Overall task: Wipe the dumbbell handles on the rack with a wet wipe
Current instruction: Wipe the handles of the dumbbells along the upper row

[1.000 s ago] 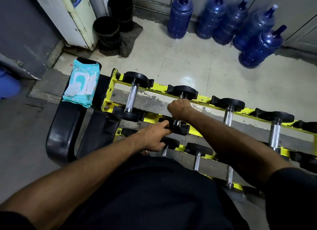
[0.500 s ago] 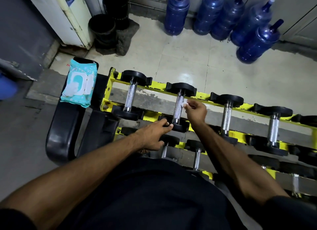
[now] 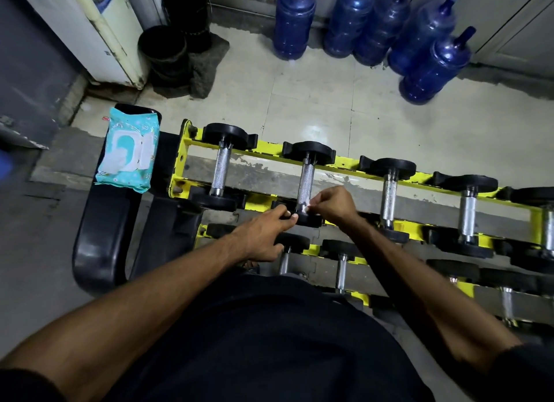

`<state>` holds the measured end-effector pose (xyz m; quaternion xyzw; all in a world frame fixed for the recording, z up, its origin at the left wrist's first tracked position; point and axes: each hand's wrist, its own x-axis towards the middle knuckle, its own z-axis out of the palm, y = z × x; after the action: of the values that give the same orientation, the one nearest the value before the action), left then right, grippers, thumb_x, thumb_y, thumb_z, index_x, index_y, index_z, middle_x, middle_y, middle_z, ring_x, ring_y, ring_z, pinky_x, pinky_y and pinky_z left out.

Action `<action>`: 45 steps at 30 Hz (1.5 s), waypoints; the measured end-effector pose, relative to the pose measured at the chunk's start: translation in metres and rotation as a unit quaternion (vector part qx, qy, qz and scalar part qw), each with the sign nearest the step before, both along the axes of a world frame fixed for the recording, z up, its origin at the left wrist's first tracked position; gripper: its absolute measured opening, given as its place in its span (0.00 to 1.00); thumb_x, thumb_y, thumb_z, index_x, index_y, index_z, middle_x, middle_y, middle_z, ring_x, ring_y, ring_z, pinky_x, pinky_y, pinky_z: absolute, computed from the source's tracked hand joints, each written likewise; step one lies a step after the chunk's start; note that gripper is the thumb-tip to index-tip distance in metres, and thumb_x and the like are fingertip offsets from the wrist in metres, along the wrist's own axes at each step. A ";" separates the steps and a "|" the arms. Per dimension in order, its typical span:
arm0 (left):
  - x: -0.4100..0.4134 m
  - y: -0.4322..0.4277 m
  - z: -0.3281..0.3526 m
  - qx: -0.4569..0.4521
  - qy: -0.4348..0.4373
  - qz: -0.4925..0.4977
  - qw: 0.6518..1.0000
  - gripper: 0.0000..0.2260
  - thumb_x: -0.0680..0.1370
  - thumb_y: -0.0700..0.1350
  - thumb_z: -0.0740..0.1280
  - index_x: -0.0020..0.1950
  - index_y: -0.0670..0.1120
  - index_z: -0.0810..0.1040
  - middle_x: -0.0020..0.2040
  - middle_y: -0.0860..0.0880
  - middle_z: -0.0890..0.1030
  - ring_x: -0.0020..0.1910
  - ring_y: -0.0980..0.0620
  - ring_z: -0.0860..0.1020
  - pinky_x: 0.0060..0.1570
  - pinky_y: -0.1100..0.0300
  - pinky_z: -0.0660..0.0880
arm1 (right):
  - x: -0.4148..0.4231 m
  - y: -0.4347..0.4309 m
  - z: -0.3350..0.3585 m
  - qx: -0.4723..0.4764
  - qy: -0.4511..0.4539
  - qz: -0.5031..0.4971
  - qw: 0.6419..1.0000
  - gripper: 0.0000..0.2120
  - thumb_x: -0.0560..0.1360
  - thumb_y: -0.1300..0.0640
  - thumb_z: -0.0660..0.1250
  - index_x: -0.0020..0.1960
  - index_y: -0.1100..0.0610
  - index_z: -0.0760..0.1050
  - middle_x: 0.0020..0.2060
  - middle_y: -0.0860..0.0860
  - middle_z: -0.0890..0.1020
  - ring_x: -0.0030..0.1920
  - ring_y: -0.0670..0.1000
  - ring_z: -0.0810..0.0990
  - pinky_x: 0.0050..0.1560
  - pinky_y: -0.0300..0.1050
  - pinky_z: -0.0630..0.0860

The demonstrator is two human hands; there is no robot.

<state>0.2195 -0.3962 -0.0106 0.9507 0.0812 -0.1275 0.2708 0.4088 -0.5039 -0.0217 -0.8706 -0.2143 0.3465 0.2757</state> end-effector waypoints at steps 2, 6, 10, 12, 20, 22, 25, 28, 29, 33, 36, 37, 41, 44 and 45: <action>-0.001 -0.001 0.000 0.003 -0.002 0.002 1.000 0.36 0.76 0.50 0.69 0.80 0.49 0.57 0.65 0.50 0.63 0.62 0.51 0.68 0.58 0.56 0.75 | -0.005 -0.002 0.009 0.036 -0.086 0.100 0.991 0.01 0.71 0.57 0.76 0.42 0.54 0.86 0.38 0.46 0.86 0.36 0.44 0.83 0.36 0.41 0.79; -0.003 -0.004 0.000 0.008 -0.009 0.004 1.000 0.36 0.75 0.50 0.69 0.80 0.48 0.57 0.65 0.50 0.63 0.62 0.50 0.69 0.57 0.58 0.72 | -0.004 0.026 0.011 -0.046 -0.241 0.335 0.910 0.07 0.75 0.49 0.71 0.52 0.46 0.85 0.48 0.46 0.86 0.45 0.50 0.83 0.38 0.40 0.74; -0.006 -0.008 -0.001 0.001 -0.009 0.007 1.000 0.32 0.73 0.48 0.70 0.76 0.47 0.63 0.65 0.49 0.63 0.62 0.48 0.70 0.57 0.55 0.74 | -0.008 0.062 0.019 -0.187 -0.250 0.516 0.797 0.12 0.77 0.51 0.68 0.59 0.42 0.81 0.50 0.47 0.85 0.51 0.53 0.82 0.43 0.44 0.77; -0.008 -0.010 -0.001 -0.006 -0.004 0.010 1.000 0.30 0.73 0.47 0.70 0.73 0.47 0.66 0.65 0.49 0.64 0.62 0.48 0.70 0.56 0.54 0.75 | -0.005 0.070 0.024 -0.199 -0.227 0.543 0.783 0.14 0.77 0.56 0.67 0.60 0.43 0.82 0.52 0.46 0.85 0.53 0.51 0.82 0.45 0.45 0.77; -0.010 -0.016 -0.005 -0.030 0.013 0.042 0.999 0.39 0.75 0.48 0.69 0.81 0.47 0.53 0.75 0.50 0.59 0.73 0.49 0.63 0.69 0.53 0.70 | 0.009 -0.003 0.017 0.040 -0.167 0.318 0.933 0.09 0.73 0.62 0.74 0.52 0.56 0.85 0.49 0.52 0.86 0.45 0.48 0.83 0.49 0.42 0.79; -0.007 -0.020 -0.003 -0.023 -0.005 0.068 0.997 0.35 0.76 0.49 0.68 0.80 0.47 0.57 0.72 0.50 0.63 0.71 0.51 0.65 0.68 0.56 0.69 | 0.008 -0.025 0.012 0.063 -0.134 0.202 0.968 0.10 0.72 0.64 0.74 0.54 0.60 0.84 0.50 0.54 0.86 0.44 0.46 0.82 0.48 0.39 0.77; 0.005 -0.026 0.004 0.018 -0.055 0.109 0.992 0.28 0.77 0.50 0.68 0.75 0.46 0.68 0.65 0.50 0.72 0.66 0.51 0.69 0.65 0.54 0.70 | 0.008 -0.050 0.007 0.108 -0.020 0.000 0.994 0.09 0.72 0.63 0.75 0.52 0.58 0.84 0.46 0.52 0.86 0.44 0.47 0.84 0.45 0.40 0.79; 0.024 -0.040 0.013 0.024 -0.109 0.129 0.985 0.24 0.77 0.49 0.68 0.72 0.47 0.71 0.62 0.50 0.74 0.62 0.50 0.71 0.62 0.53 0.71 | 0.010 -0.071 0.016 0.176 0.112 -0.144 0.967 0.07 0.73 0.68 0.72 0.47 0.58 0.82 0.40 0.52 0.85 0.37 0.47 0.82 0.37 0.40 0.77; 0.032 -0.046 0.016 0.013 -0.118 0.129 0.985 0.23 0.77 0.48 0.68 0.72 0.47 0.71 0.63 0.49 0.75 0.63 0.50 0.72 0.62 0.53 0.71 | 0.010 -0.077 0.020 0.192 0.148 -0.164 0.956 0.07 0.74 0.69 0.71 0.46 0.59 0.81 0.40 0.53 0.84 0.36 0.46 0.81 0.36 0.39 0.77; 0.073 -0.079 0.019 -0.082 -0.121 0.152 0.977 0.26 0.78 0.49 0.70 0.74 0.46 0.70 0.67 0.47 0.76 0.65 0.49 0.74 0.65 0.52 0.72 | 0.024 -0.106 0.027 0.224 0.249 -0.200 0.921 0.07 0.73 0.71 0.70 0.46 0.61 0.81 0.43 0.55 0.84 0.42 0.52 0.82 0.44 0.43 0.81; 0.101 -0.112 0.020 -0.181 -0.127 0.232 0.947 0.24 0.75 0.48 0.74 0.70 0.47 0.75 0.59 0.51 0.81 0.56 0.55 0.79 0.59 0.58 0.77 | 0.043 -0.131 0.032 0.244 0.288 -0.208 0.902 0.07 0.73 0.71 0.70 0.46 0.62 0.81 0.45 0.57 0.85 0.45 0.53 0.84 0.51 0.49 0.83; 0.109 -0.124 0.021 -0.211 -0.135 0.261 0.932 0.22 0.75 0.47 0.75 0.68 0.48 0.78 0.55 0.53 0.83 0.52 0.57 0.80 0.56 0.59 0.78 | 0.049 -0.140 0.035 0.249 0.293 -0.204 0.900 0.06 0.73 0.71 0.70 0.46 0.62 0.81 0.45 0.58 0.85 0.45 0.54 0.84 0.52 0.51 0.82; 0.141 -0.168 0.028 -0.248 -0.145 0.349 0.892 0.11 0.73 0.44 0.76 0.55 0.50 0.84 0.43 0.61 0.82 0.43 0.66 0.80 0.44 0.69 0.78 | 0.078 -0.171 0.044 0.245 0.290 -0.178 0.908 0.06 0.72 0.70 0.72 0.48 0.63 0.81 0.43 0.57 0.85 0.41 0.53 0.85 0.38 0.46 0.82; 0.163 -0.191 0.030 -0.258 -0.151 0.400 0.866 0.06 0.73 0.43 0.76 0.48 0.51 0.85 0.40 0.61 0.83 0.40 0.65 0.81 0.39 0.72 0.75 | 0.100 -0.188 0.044 0.243 0.271 -0.153 0.919 0.09 0.72 0.70 0.72 0.49 0.60 0.82 0.42 0.54 0.85 0.40 0.49 0.83 0.34 0.39 0.77; 0.168 -0.195 0.030 -0.266 -0.151 0.413 0.858 0.05 0.73 0.42 0.76 0.47 0.51 0.85 0.40 0.59 0.83 0.40 0.63 0.82 0.38 0.72 0.76 | 0.105 -0.191 0.043 0.246 0.273 -0.150 0.918 0.09 0.72 0.70 0.72 0.49 0.59 0.83 0.42 0.54 0.85 0.41 0.50 0.83 0.36 0.41 0.78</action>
<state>0.3874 -0.5914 0.0193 0.7290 0.3875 0.1241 0.5505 0.5140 -0.6954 0.0217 -0.6693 -0.0764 0.4615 0.5772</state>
